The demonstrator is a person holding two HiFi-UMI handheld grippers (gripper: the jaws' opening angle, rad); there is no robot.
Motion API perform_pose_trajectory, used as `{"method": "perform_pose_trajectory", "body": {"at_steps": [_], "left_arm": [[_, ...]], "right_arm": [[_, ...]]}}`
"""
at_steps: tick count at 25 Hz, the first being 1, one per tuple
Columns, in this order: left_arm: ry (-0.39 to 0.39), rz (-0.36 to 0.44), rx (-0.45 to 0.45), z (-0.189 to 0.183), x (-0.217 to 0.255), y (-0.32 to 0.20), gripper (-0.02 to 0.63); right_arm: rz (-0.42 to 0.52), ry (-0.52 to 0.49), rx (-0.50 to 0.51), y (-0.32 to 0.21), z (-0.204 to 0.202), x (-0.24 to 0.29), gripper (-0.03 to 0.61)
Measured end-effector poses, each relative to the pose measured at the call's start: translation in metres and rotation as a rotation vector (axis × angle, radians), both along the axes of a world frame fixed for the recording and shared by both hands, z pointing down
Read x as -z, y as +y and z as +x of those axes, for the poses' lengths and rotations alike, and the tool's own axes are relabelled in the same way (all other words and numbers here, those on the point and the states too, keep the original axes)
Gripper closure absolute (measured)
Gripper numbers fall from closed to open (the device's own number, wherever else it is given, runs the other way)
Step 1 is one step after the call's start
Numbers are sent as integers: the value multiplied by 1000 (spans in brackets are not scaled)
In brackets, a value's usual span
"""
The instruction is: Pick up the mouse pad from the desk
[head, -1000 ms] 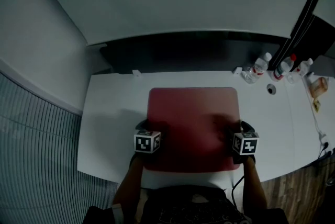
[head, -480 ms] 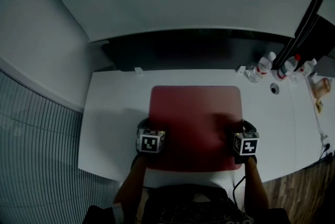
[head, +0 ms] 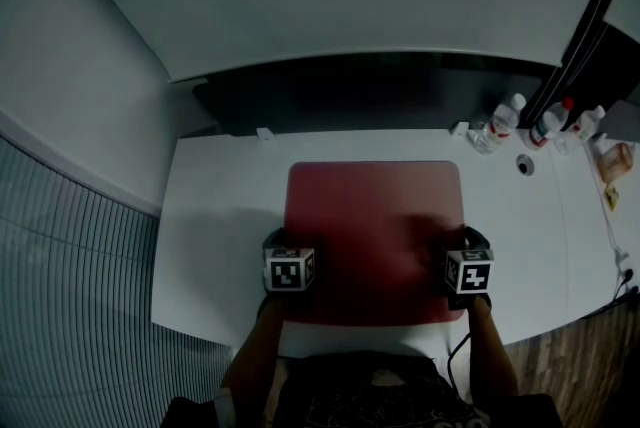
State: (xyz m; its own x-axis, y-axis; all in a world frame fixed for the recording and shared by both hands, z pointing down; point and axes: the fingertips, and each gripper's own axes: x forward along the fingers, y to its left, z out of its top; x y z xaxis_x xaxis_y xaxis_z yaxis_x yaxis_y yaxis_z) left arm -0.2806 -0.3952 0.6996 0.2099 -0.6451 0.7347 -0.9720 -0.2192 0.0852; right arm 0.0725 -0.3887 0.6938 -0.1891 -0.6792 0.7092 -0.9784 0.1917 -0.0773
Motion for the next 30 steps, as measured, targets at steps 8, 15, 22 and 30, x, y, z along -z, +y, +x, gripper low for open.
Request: {"method": "perform_pose_trajectory", "body": {"at_steps": [8,15,22,30], "left_arm": [[4,31,5,-1,2,-5,181],[-19,17,7,-1,5,-2,210],[-20,8,-1,1,9,0,255],[-15,-16,-7,6,3,4,331]], "right_arm": [[1,-4,-15,1,-3,0,236],[1,13,-31,1,-1,1,245],[-14,12,-15,3,-8,3,292],[-23,6,6,4,-13,3,348]]}}
